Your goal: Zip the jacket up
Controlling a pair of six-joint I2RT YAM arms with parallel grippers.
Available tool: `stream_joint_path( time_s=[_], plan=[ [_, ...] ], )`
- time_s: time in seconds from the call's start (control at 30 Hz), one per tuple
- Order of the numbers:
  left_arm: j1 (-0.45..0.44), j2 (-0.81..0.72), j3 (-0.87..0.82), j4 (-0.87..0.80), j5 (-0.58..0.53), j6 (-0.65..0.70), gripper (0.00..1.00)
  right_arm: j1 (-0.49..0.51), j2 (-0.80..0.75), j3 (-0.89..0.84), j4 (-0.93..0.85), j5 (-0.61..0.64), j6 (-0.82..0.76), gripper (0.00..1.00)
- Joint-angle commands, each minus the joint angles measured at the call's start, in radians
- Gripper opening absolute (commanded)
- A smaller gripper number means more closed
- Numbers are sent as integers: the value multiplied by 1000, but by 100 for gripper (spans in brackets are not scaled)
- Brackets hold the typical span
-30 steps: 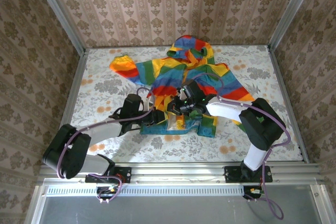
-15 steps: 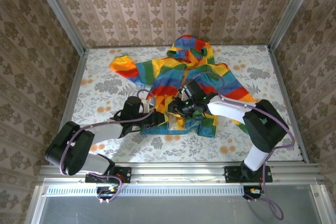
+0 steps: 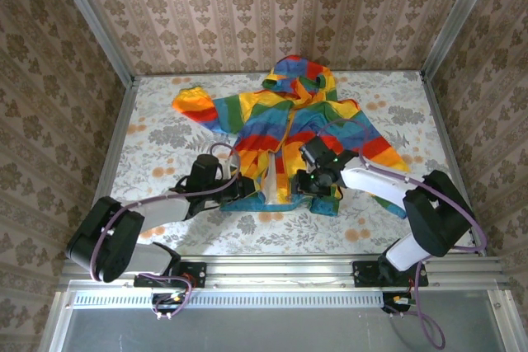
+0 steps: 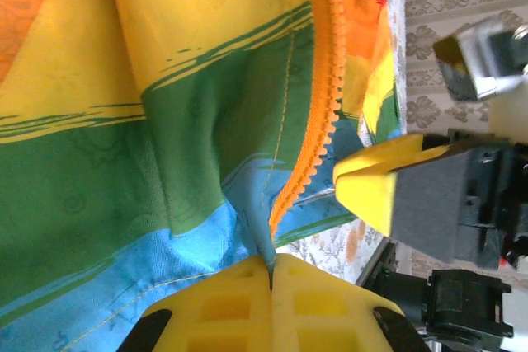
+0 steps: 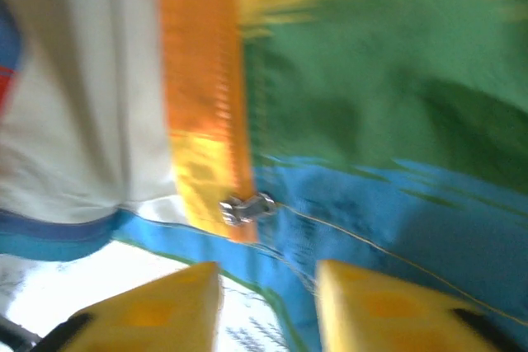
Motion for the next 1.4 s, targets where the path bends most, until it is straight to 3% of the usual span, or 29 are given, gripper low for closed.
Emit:
stream_joint_path(
  time_s=[0.0, 0.13, 0.37, 0.5, 0.63, 0.87, 1.2, 1.37],
  plan=[
    [2, -12, 24, -39, -35, 39, 0, 10, 12, -43, -37, 46, -13, 22],
    [-8, -6, 22, -39, -53, 40, 0, 13, 26, -56, -19, 55, -5, 18],
    [-30, 11, 25, -29, -61, 31, 0, 34, 34, 16, -94, 99, -30, 27],
    [-33, 13, 35, -34, -62, 38, 0, 57, 39, 89, -160, 164, -74, 15],
    [-35, 30, 46, -29, -59, 45, 0, 59, 82, 150, -190, 184, -112, 12],
    [-43, 41, 48, -21, -61, 43, 0, 64, 170, 241, -267, 238, -144, 30],
    [-50, 69, 50, -19, -62, 49, 0, 109, 271, 273, -272, 225, -146, 46],
    [-62, 74, 54, -17, -68, 47, 0, 120, 320, 273, -281, 247, -143, 44]
  ],
)
